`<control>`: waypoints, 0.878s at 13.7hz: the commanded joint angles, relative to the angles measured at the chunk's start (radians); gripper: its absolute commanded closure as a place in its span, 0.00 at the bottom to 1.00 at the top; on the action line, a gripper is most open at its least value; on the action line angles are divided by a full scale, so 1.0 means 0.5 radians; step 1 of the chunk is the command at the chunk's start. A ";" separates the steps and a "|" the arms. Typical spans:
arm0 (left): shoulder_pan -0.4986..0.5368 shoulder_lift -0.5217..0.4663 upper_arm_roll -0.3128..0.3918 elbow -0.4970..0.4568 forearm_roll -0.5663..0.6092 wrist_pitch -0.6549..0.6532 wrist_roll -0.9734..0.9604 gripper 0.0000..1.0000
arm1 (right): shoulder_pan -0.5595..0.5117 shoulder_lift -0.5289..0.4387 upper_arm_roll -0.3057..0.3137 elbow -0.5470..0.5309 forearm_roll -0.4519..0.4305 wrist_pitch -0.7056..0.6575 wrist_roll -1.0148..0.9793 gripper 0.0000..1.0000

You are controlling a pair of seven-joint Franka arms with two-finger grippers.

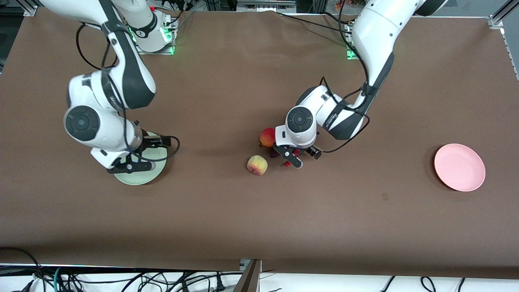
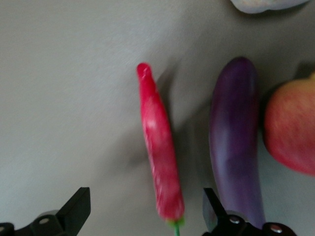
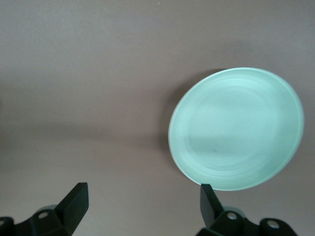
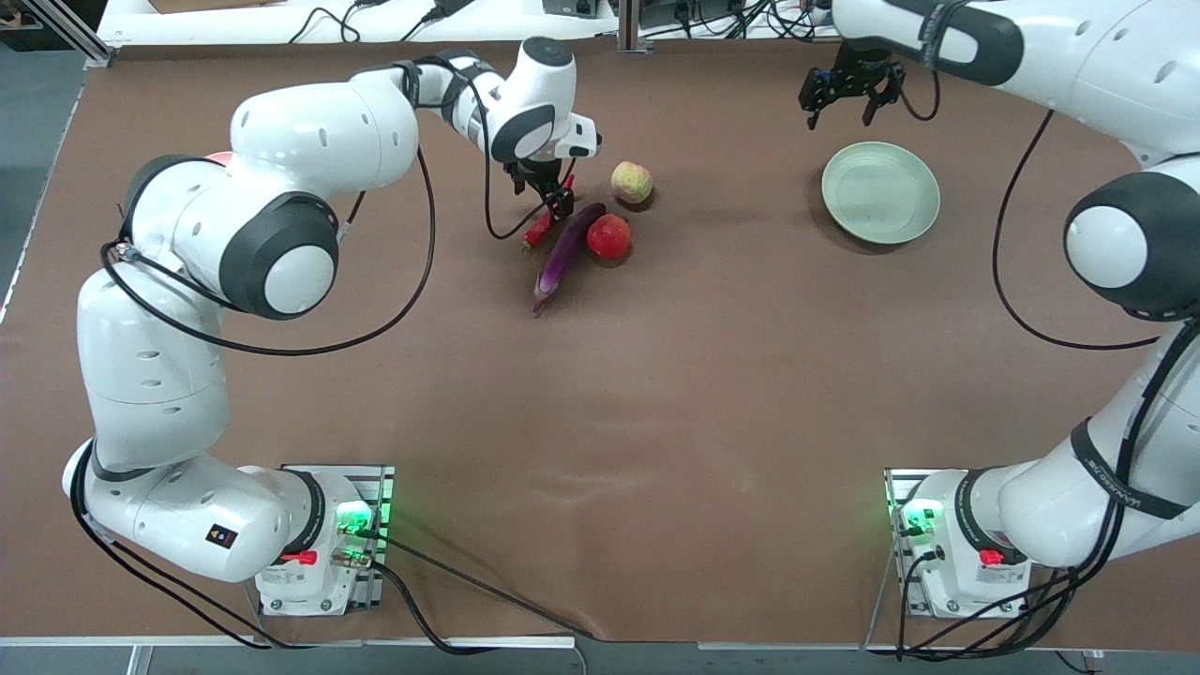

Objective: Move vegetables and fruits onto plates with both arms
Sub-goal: 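Grasp the red chili with the left gripper while the right gripper grasps the peach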

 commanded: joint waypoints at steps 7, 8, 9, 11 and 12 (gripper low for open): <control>0.030 0.030 0.010 -0.184 0.101 0.352 0.034 1.00 | 0.265 0.209 -0.004 0.056 0.406 0.318 0.803 0.00; 0.036 0.024 0.010 -0.184 0.101 0.340 0.037 1.00 | 0.317 0.246 -0.004 0.056 0.406 0.410 0.929 0.00; 0.033 0.024 0.010 -0.187 0.101 0.337 0.034 1.00 | 0.370 0.283 -0.004 0.056 0.412 0.505 1.025 0.00; 0.048 -0.021 0.010 -0.181 0.101 0.264 0.110 1.00 | 0.480 0.347 -0.004 0.056 0.409 0.686 1.236 0.00; 0.063 -0.073 0.010 -0.178 0.101 0.160 0.190 1.00 | 0.520 0.381 -0.004 0.071 0.409 0.772 1.313 0.00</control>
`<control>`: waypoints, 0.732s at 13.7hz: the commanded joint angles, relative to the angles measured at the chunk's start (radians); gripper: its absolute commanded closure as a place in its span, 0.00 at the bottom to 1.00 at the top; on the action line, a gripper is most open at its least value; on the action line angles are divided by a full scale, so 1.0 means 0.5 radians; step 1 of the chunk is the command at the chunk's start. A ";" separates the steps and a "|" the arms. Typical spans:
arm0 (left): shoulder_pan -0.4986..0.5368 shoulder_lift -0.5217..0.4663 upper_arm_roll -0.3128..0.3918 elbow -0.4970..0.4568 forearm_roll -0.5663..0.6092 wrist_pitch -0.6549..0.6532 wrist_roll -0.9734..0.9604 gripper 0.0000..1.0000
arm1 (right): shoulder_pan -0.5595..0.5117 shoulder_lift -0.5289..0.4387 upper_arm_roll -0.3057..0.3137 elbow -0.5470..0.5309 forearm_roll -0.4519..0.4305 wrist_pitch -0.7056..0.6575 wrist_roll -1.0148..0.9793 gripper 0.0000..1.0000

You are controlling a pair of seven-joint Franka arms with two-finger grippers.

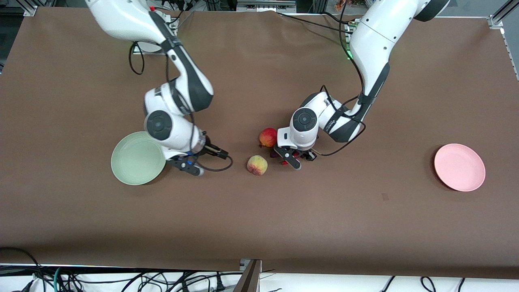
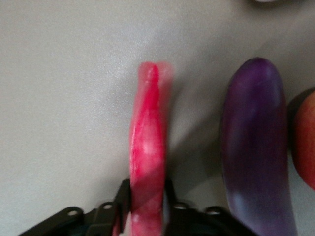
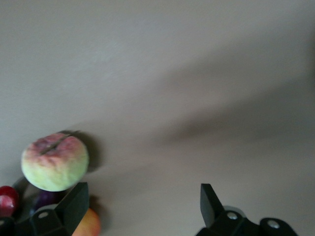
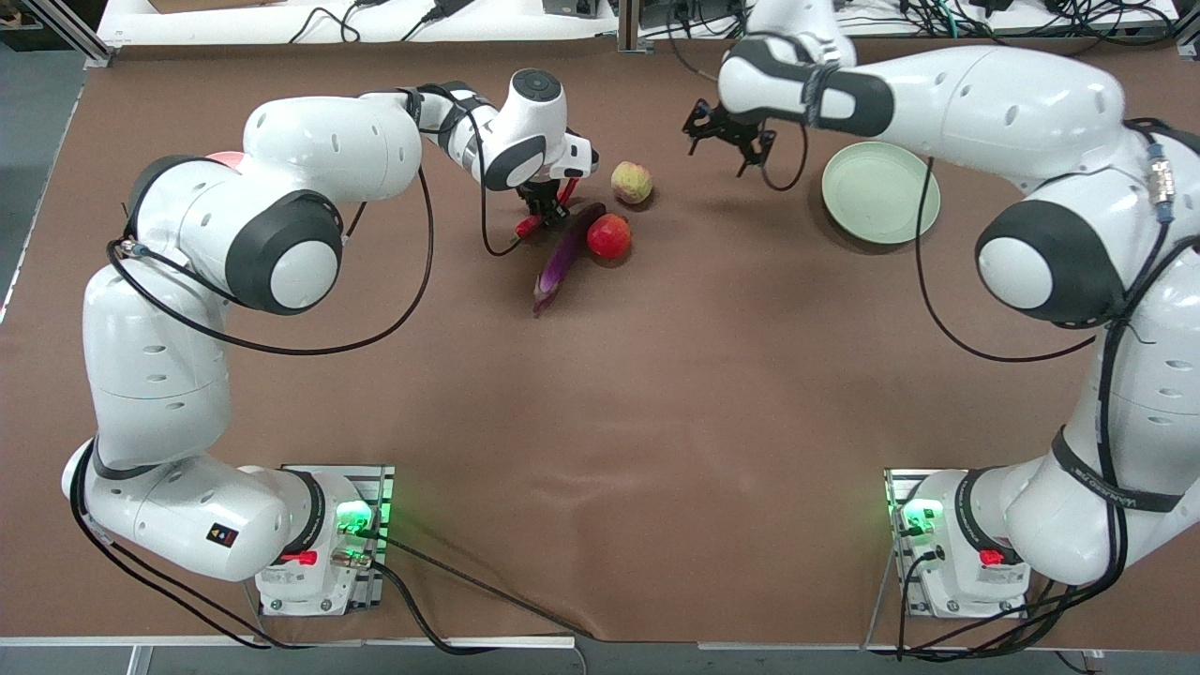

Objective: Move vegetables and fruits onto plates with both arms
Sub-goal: 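Grasp the red chili with the left gripper while the right gripper grasps the peach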

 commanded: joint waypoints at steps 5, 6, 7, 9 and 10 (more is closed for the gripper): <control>0.461 -0.233 0.019 0.040 0.043 -0.711 0.636 1.00 | 0.197 0.349 -0.014 0.431 0.030 0.174 0.567 0.00; 0.608 -0.233 0.019 0.062 0.043 -0.717 0.771 1.00 | 0.216 0.389 -0.014 0.465 0.030 0.195 0.603 0.00; 0.725 -0.233 0.022 0.065 0.046 -0.717 0.891 1.00 | 0.234 0.411 -0.014 0.471 0.027 0.259 0.622 0.00; 0.964 -0.237 0.041 0.077 0.067 -0.717 1.176 1.00 | 0.268 0.463 -0.014 0.471 0.024 0.382 0.647 0.00; 1.048 -0.246 0.050 0.095 0.076 -0.720 1.254 1.00 | 0.292 0.491 -0.017 0.474 0.021 0.434 0.665 0.00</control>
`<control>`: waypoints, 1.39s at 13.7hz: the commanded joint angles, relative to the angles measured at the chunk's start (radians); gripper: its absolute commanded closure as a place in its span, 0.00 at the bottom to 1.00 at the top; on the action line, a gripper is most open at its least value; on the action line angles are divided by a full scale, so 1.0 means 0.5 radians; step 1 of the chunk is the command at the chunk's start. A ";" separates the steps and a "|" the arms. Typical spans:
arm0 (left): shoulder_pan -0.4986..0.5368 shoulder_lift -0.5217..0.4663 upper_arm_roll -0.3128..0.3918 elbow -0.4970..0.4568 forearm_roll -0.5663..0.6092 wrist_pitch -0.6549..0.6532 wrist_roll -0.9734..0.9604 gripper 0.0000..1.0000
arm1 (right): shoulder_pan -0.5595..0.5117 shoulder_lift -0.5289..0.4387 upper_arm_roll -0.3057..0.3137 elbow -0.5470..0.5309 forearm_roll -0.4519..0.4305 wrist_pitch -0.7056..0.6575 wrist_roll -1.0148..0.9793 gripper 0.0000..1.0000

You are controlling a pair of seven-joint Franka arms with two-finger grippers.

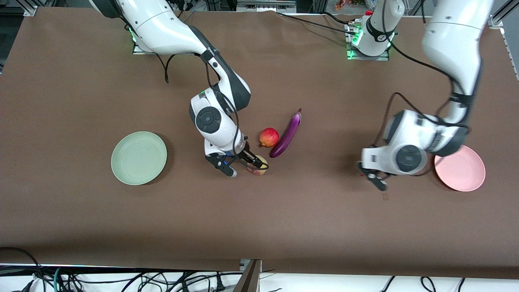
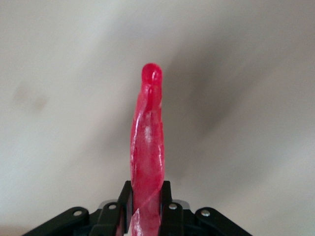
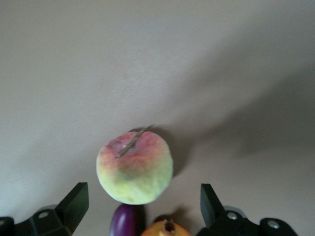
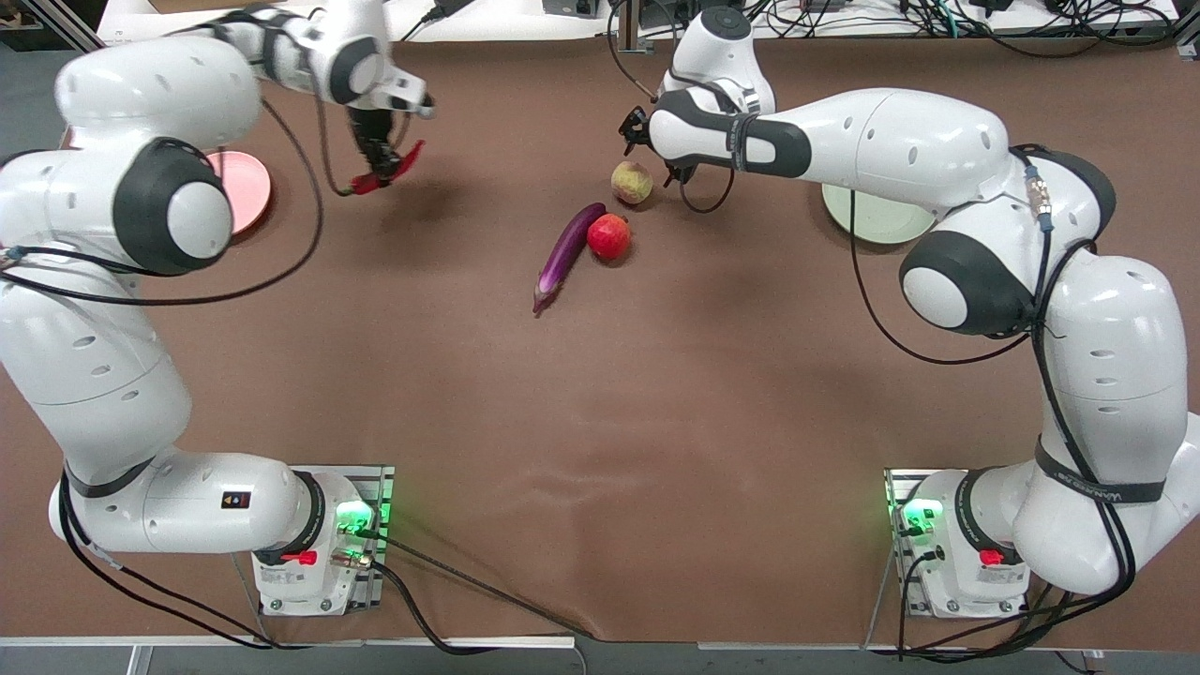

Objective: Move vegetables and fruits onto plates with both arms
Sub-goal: 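Carry the chili to the pink plate while the right gripper lifts the peach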

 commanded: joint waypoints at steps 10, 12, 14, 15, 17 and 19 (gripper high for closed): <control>0.660 0.070 0.067 0.104 0.565 0.155 0.475 0.00 | 0.102 0.211 -0.026 0.074 -0.124 0.348 0.034 0.03; 0.657 0.061 0.064 0.104 0.565 0.149 0.475 0.00 | 0.099 0.195 -0.029 0.077 -0.185 0.339 0.022 0.44; 0.657 0.058 0.061 0.107 0.565 0.146 0.475 0.00 | 0.068 0.137 -0.032 0.077 -0.188 0.290 0.000 0.78; 0.660 0.061 0.061 0.110 0.562 0.149 0.475 0.00 | 0.007 0.091 -0.032 0.081 -0.182 0.159 -0.033 0.92; 0.657 0.055 0.058 0.116 0.559 0.149 0.472 0.00 | -0.143 -0.043 -0.017 0.081 -0.155 -0.153 -0.287 0.99; 0.651 0.043 0.052 0.116 0.531 0.131 0.469 0.00 | -0.275 -0.172 -0.020 0.068 -0.139 -0.494 -0.600 0.98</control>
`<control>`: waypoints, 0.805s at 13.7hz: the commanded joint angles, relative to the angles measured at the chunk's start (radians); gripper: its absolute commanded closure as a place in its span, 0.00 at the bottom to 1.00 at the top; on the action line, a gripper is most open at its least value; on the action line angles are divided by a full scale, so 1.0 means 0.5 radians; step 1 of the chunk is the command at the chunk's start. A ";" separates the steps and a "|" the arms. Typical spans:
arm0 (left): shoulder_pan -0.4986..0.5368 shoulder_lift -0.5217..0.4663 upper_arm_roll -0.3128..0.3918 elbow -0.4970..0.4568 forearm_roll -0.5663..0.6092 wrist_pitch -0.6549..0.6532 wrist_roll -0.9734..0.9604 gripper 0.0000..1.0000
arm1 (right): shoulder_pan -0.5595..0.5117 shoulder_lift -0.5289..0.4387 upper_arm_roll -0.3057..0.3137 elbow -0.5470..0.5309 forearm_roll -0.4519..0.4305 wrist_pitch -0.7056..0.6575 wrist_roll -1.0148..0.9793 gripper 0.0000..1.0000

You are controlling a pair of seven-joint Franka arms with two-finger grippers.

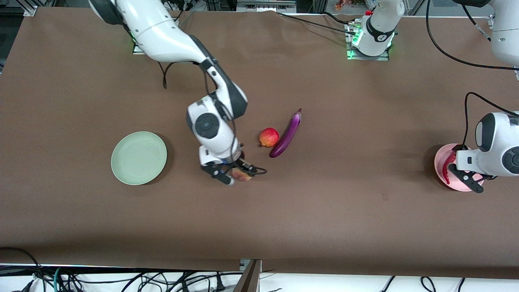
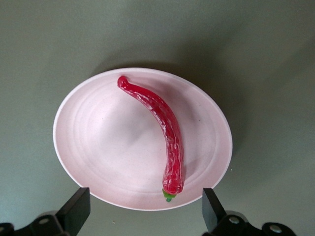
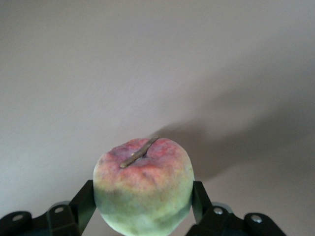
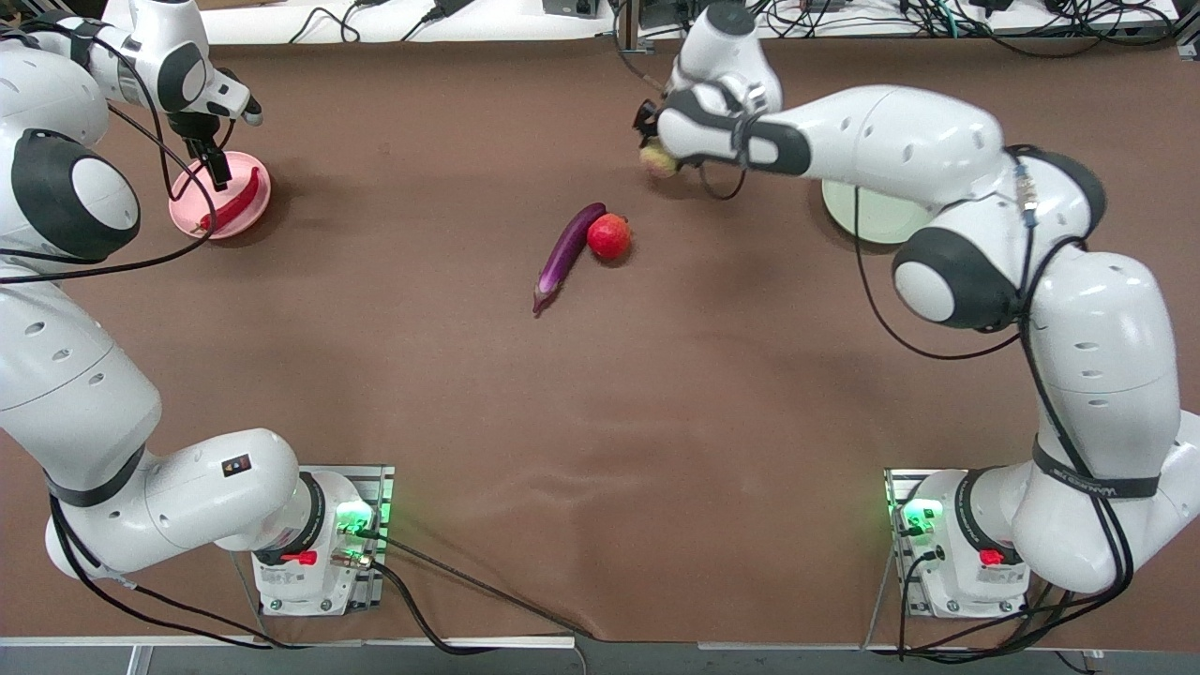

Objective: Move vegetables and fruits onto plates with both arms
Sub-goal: 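Carry the chili to the pink plate while the right gripper lifts the peach, then release the chili on the pink plate while the right gripper lowers the peach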

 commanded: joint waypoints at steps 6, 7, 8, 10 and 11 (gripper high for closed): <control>-0.026 -0.178 -0.319 0.018 -0.589 -0.610 -0.309 0.00 | -0.617 -0.498 -0.021 -0.397 0.024 -0.732 -1.305 0.91; -0.032 -0.175 -0.407 0.002 -0.632 -0.610 -0.471 0.00 | -0.657 -0.553 -0.095 -0.532 0.027 -0.714 -1.501 0.90; -0.041 -0.166 -0.506 -0.004 -0.678 -0.613 -0.646 0.00 | -0.667 -0.581 -0.180 -0.630 0.027 -0.696 -1.646 0.88; -0.096 -0.129 -0.653 -0.013 -0.816 -0.613 -1.078 0.00 | -0.670 -0.588 -0.303 -0.747 0.036 -0.647 -1.822 0.85; -0.142 -0.096 -0.678 -0.013 -0.923 -0.595 -1.257 0.00 | -0.682 -0.585 -0.310 -0.812 0.051 -0.607 -1.828 0.81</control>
